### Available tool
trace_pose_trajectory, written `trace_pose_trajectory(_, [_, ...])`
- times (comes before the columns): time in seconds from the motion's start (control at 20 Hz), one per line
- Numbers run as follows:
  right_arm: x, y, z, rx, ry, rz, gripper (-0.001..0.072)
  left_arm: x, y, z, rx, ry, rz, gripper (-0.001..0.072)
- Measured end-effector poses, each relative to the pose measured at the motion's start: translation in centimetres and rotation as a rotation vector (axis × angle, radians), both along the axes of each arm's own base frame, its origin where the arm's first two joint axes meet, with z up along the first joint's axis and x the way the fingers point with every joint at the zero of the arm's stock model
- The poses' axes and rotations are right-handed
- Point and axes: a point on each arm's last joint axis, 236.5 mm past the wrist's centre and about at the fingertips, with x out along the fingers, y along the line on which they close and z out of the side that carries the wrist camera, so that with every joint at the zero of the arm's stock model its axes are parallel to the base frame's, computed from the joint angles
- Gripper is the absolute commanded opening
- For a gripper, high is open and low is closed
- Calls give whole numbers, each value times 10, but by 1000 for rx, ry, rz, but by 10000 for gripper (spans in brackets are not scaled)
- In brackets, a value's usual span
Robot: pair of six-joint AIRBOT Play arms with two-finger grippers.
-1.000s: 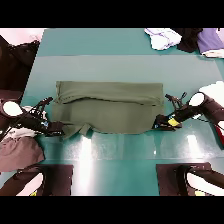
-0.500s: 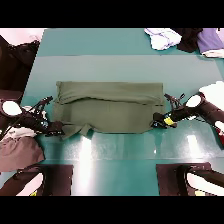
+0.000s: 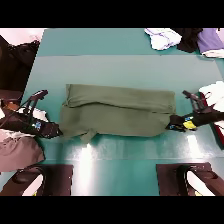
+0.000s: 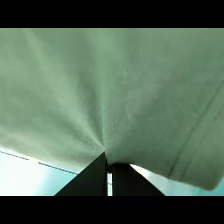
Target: Fold the shirts.
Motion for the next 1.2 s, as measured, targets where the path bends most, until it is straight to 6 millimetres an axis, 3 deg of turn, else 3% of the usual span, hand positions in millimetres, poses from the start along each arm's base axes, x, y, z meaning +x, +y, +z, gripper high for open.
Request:
trace_pose_trajectory(0.2, [7,-15,21,4,-88,-97,18,22,-16,44,-47,-168,13,30])
trace_pose_trajectory(0.35, [28,-20,32,9,-147,-137,18,52,-21,59,-69,-272,49,30])
trace_pose_trajectory(0.6, [82,-22,45,7,-212,-134,18,114,-26,52,-57,-352,49,31])
trace_pose_trajectory(0.8, [123,-27,41,3,-221,-140,18,172,-30,45,-36,-422,41,32])
trace_pose_trajectory(1.0, [153,-33,30,1,-213,-149,18,220,-34,34,-13,-458,19,31])
trace_pose_trajectory(1.2, [174,-37,24,-7,-232,-162,18,255,-38,21,6,-477,-6,31])
